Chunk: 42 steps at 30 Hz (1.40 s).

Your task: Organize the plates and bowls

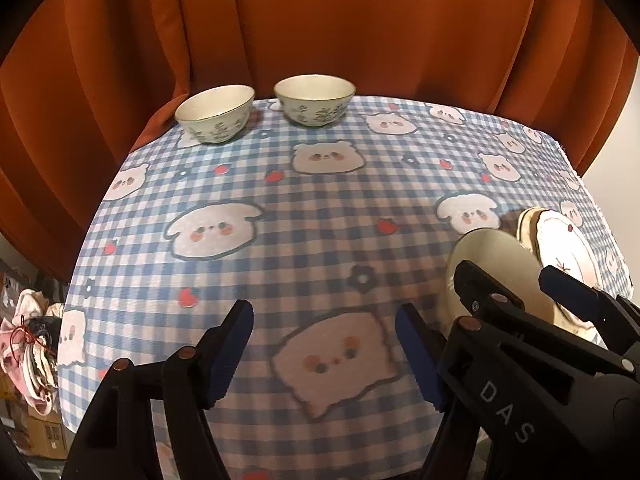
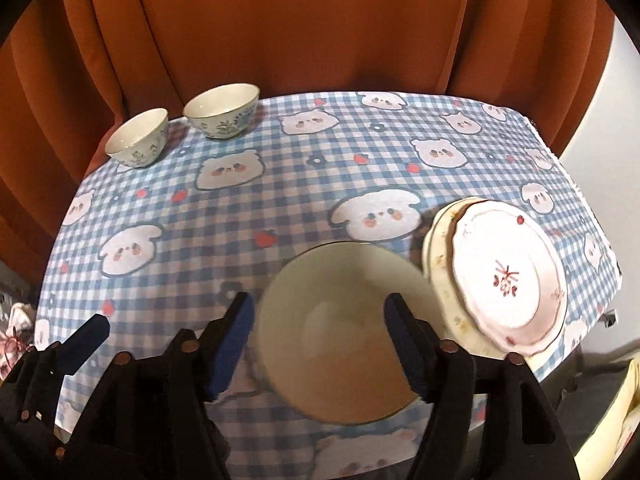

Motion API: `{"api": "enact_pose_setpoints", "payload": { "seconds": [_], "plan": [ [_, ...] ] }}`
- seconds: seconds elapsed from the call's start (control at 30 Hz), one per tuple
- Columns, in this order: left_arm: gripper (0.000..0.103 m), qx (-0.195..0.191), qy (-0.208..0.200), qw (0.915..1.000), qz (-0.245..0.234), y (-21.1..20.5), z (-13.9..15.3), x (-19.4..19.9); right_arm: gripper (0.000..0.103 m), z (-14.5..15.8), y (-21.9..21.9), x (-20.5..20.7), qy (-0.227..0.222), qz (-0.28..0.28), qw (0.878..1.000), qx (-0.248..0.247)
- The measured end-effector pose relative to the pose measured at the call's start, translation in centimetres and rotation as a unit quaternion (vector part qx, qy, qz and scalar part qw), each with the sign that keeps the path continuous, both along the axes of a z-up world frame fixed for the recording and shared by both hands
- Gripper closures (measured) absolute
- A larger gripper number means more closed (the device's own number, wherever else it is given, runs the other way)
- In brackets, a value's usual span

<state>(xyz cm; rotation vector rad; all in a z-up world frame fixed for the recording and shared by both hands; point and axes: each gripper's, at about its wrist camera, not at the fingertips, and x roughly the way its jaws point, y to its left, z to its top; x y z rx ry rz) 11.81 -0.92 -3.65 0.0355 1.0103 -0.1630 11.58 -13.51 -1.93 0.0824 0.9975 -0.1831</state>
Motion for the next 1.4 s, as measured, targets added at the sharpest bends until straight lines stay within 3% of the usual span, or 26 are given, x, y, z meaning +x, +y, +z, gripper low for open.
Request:
{"api": "enact_pose_setpoints", "payload": {
  "seconds": [0.23, 0.53, 1.07, 1.4],
  "plan": [
    [0.028, 0.001, 0.012, 0.9999, 0.007, 4.8, -0.7, 0.6, 0.028, -0.8, 5.0, 0.3, 0.011, 0.01, 1.0, 0.004],
    [0.028, 0.012, 0.014, 0.9992, 0.036, 9.1, -0.6, 3.6, 0.028, -1.3, 10.2, 3.6, 0.024, 0.052, 0.998, 0.004],
    [0.028, 0.05, -0.017, 0.9926, 0.109, 11.6, 0.2, 16.0, 0.024, -0.8, 13.5, 17.0, -0.005, 0.125, 0.991, 0.039],
    [0.042, 0.065, -0.036, 0.9876, 0.138, 12.1, -0.6, 22.2, 0.024, -1.7, 13.9, 24.3, -0.025, 0.127, 0.99, 0.063]
  ]
}}
